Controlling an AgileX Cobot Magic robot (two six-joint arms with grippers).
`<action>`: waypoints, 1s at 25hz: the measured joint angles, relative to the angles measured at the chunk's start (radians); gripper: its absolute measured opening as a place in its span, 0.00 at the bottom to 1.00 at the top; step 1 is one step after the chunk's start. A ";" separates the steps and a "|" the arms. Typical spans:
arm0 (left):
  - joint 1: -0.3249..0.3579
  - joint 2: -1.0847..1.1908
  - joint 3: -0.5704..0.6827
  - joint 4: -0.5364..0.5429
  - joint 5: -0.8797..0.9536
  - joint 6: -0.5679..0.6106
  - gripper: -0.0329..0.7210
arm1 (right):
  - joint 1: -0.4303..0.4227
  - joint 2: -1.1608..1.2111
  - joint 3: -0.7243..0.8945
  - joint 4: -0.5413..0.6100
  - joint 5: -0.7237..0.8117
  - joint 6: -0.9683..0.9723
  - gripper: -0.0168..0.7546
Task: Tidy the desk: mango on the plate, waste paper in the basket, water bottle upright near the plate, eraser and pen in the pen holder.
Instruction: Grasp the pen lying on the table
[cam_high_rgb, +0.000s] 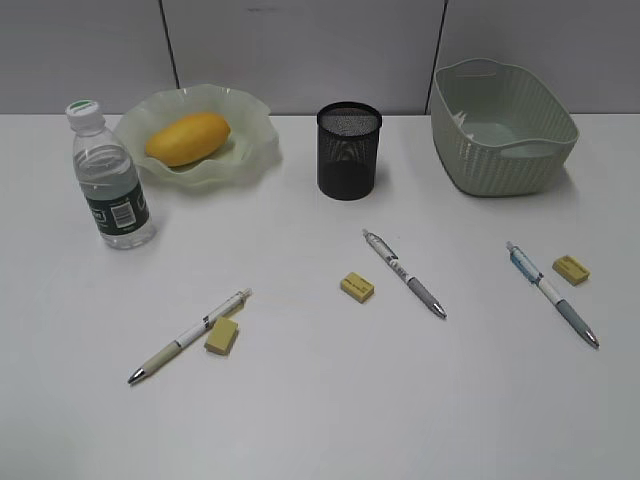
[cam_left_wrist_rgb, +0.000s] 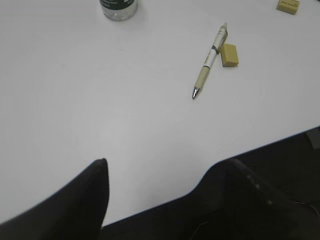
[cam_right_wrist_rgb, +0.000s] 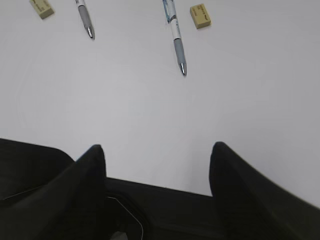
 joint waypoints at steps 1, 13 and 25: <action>0.000 0.000 0.000 0.000 0.000 0.000 0.76 | 0.000 0.042 -0.022 -0.001 -0.005 0.000 0.69; 0.000 0.000 0.000 0.000 0.000 0.000 0.76 | 0.000 0.652 -0.323 -0.022 0.026 -0.077 0.69; 0.000 0.000 0.000 -0.001 0.000 0.000 0.76 | 0.000 1.073 -0.550 -0.031 -0.011 -0.188 0.69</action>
